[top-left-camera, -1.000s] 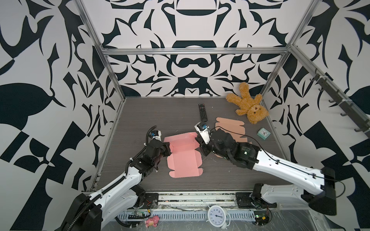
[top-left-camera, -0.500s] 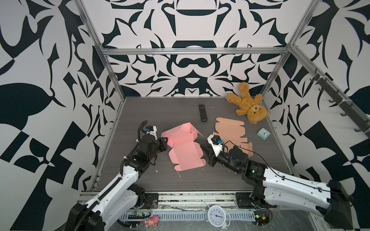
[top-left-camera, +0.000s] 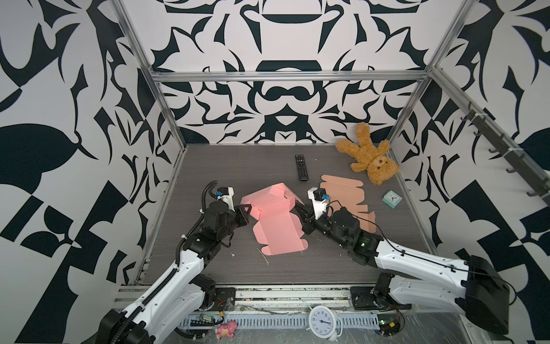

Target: Fold the paper box

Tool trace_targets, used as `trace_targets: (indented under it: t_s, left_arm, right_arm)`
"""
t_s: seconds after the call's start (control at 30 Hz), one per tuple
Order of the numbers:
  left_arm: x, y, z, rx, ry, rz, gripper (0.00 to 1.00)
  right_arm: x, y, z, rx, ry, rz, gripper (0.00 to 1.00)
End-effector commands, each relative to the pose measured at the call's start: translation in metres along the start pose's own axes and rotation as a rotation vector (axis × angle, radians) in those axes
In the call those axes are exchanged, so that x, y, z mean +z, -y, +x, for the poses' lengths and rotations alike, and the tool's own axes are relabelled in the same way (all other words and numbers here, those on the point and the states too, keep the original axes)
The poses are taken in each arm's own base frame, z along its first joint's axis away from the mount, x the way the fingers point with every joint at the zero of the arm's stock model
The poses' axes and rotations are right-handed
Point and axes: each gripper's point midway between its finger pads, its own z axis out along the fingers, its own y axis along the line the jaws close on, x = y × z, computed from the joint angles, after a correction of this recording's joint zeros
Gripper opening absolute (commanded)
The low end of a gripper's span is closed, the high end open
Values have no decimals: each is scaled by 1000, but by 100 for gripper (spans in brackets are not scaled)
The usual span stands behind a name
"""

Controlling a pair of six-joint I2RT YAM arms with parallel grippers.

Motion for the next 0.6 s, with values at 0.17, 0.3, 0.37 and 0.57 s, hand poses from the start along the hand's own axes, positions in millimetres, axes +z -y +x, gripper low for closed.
trace_targets:
  t_s: [0.17, 0.3, 0.37, 0.57]
  left_arm:
    - [-1, 4, 1, -17, -18, 14, 12]
    - [0, 3, 2, -19, -22, 13, 12]
    - [0, 2, 3, -19, -23, 10, 12]
    - [2, -1, 4, -21, -24, 5, 12]
  right_arm:
    - [4, -29, -40, 51, 104, -121, 5]
    - [13, -28, -35, 63, 71, -114, 5]
    - [15, -29, -32, 66, 55, -115, 6]
    - [18, -24, -24, 66, 13, -89, 7]
